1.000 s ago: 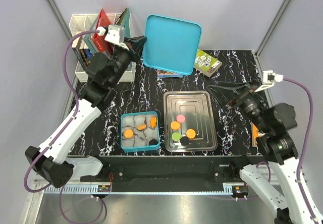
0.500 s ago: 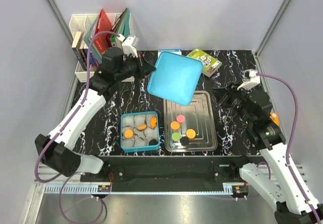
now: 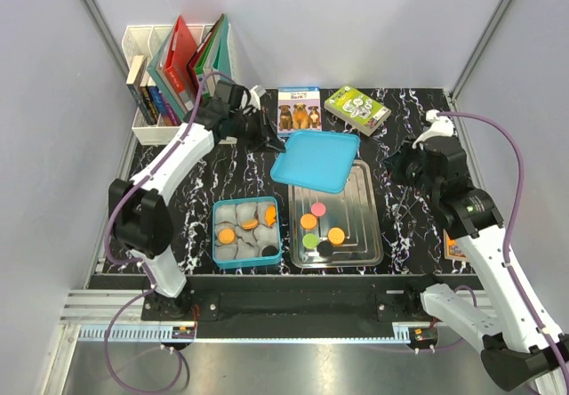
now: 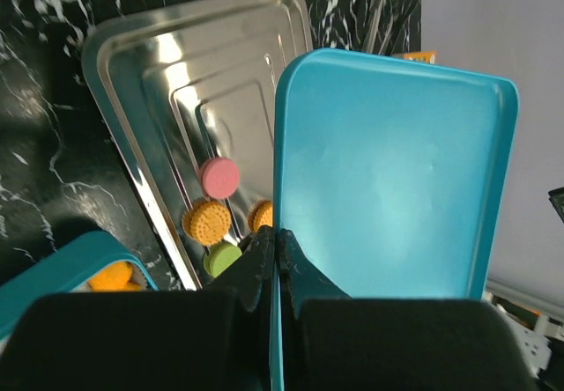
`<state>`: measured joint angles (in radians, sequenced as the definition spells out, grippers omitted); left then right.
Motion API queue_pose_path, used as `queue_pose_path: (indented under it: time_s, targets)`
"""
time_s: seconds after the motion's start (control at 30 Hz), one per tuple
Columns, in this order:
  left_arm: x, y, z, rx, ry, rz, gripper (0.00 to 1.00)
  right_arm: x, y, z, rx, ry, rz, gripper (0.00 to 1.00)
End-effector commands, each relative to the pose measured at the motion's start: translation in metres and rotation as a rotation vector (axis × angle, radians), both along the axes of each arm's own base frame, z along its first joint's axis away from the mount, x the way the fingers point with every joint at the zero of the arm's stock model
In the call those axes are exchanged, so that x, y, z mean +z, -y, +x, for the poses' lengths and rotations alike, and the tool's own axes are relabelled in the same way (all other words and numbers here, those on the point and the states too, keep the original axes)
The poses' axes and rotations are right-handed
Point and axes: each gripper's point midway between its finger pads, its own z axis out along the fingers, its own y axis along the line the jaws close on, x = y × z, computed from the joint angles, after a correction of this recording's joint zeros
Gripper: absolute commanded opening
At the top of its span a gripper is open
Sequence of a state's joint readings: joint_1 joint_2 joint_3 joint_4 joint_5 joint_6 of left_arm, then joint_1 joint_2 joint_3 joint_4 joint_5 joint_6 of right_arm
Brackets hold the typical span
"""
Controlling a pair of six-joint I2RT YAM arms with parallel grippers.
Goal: Pack the cookies
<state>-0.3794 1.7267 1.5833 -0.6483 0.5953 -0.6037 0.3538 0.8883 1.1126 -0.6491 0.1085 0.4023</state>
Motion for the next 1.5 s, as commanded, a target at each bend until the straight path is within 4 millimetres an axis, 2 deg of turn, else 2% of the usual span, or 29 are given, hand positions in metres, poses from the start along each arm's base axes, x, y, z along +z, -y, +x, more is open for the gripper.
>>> queue_pose_path:
  time_s: [0.0, 0.1, 0.13, 0.27, 0.33, 0.43, 0.5, 0.63, 0.7, 0.8, 0.9, 0.93, 0.97, 1.0, 1.03, 1.1, 1.13, 1.2, 1.23, 1.27, 1.3, 1.37, 1.4, 1.47]
  targets:
    - [0.030, 0.019, -0.015, -0.094, -0.062, -0.141, 0.00, 0.036, -0.003, -0.013, 0.080, 0.124, -0.022, 0.17]
    - [0.030, 0.022, -0.013, -0.093, -0.080, -0.149, 0.00, 0.043, -0.014, -0.016, 0.128, 0.126, 0.023, 0.40]
    - [0.028, 0.023, -0.012, -0.094, -0.091, -0.152, 0.00, 0.043, -0.020, -0.018, 0.157, 0.116, 0.046, 0.58]
    - [0.027, 0.024, -0.010, -0.093, -0.109, -0.161, 0.00, 0.036, -0.036, -0.021, 0.211, 0.067, 0.118, 0.75]
    - [0.027, 0.026, -0.010, -0.099, -0.113, -0.167, 0.00, 0.029, -0.040, -0.022, 0.225, 0.054, 0.139, 0.76]
    - [0.028, 0.026, -0.011, -0.106, -0.113, -0.171, 0.00, 0.032, -0.044, -0.023, 0.227, 0.059, 0.175, 0.77]
    - [0.028, 0.026, -0.013, -0.112, -0.114, -0.173, 0.00, 0.039, -0.043, -0.022, 0.225, 0.091, 0.184, 0.72]
    - [0.028, 0.025, -0.015, -0.130, -0.110, -0.180, 0.00, 0.054, -0.020, -0.023, 0.179, 0.196, 0.050, 0.56]
    - [0.026, 0.024, -0.014, -0.139, -0.120, -0.190, 0.00, 0.057, -0.003, -0.024, 0.143, 0.228, -0.056, 0.54]
    - [0.022, 0.023, -0.009, -0.153, -0.142, -0.207, 0.00, 0.055, 0.002, -0.027, 0.174, 0.240, -0.173, 0.55]
    - [0.013, 0.024, -0.003, -0.176, -0.195, -0.213, 0.00, 0.054, 0.003, -0.025, 0.218, 0.299, -0.269, 0.57]
    - [0.008, 0.025, -0.002, -0.188, -0.206, -0.214, 0.00, 0.048, 0.004, -0.022, 0.232, 0.327, -0.317, 0.59]
    - [0.005, 0.025, -0.003, -0.193, -0.220, -0.219, 0.00, 0.052, 0.012, -0.023, 0.226, 0.380, -0.386, 0.60]
    - [0.004, 0.027, -0.005, -0.202, -0.226, -0.223, 0.00, 0.040, 0.012, -0.022, 0.245, 0.389, -0.426, 0.62]
    - [0.001, 0.028, -0.006, -0.213, -0.228, -0.224, 0.00, 0.056, 0.014, -0.027, 0.244, 0.486, -0.444, 0.67]
    - [-0.002, 0.032, -0.014, -0.238, -0.259, -0.250, 0.00, 0.052, 0.016, -0.026, 0.272, 0.554, -0.534, 0.73]
    - [-0.003, 0.033, -0.016, -0.235, -0.280, -0.264, 0.00, 0.061, 0.015, -0.028, 0.273, 0.613, -0.553, 0.77]
    - [-0.002, 0.039, -0.026, -0.263, -0.295, -0.276, 0.00, 0.058, 0.012, -0.025, 0.304, 0.663, -0.615, 0.83]
    - [-0.001, 0.042, -0.030, -0.274, -0.293, -0.276, 0.00, 0.069, 0.012, -0.023, 0.287, 0.719, -0.623, 0.85]
    - [0.002, 0.047, -0.037, -0.293, -0.287, -0.275, 0.00, 0.072, 0.012, -0.021, 0.281, 0.746, -0.640, 0.86]
    - [0.003, 0.048, -0.044, -0.300, -0.288, -0.273, 0.00, 0.080, 0.006, -0.020, 0.293, 0.806, -0.636, 0.87]
    - [0.006, 0.056, -0.057, -0.327, -0.276, -0.266, 0.00, 0.080, -0.004, -0.016, 0.347, 0.840, -0.683, 0.86]
    - [0.000, 0.057, -0.065, -0.329, -0.296, -0.256, 0.00, 0.077, -0.008, -0.009, 0.375, 0.831, -0.709, 0.87]
    - [-0.001, 0.060, -0.079, -0.354, -0.299, -0.258, 0.00, 0.078, -0.020, -0.010, 0.460, 0.863, -0.758, 0.86]
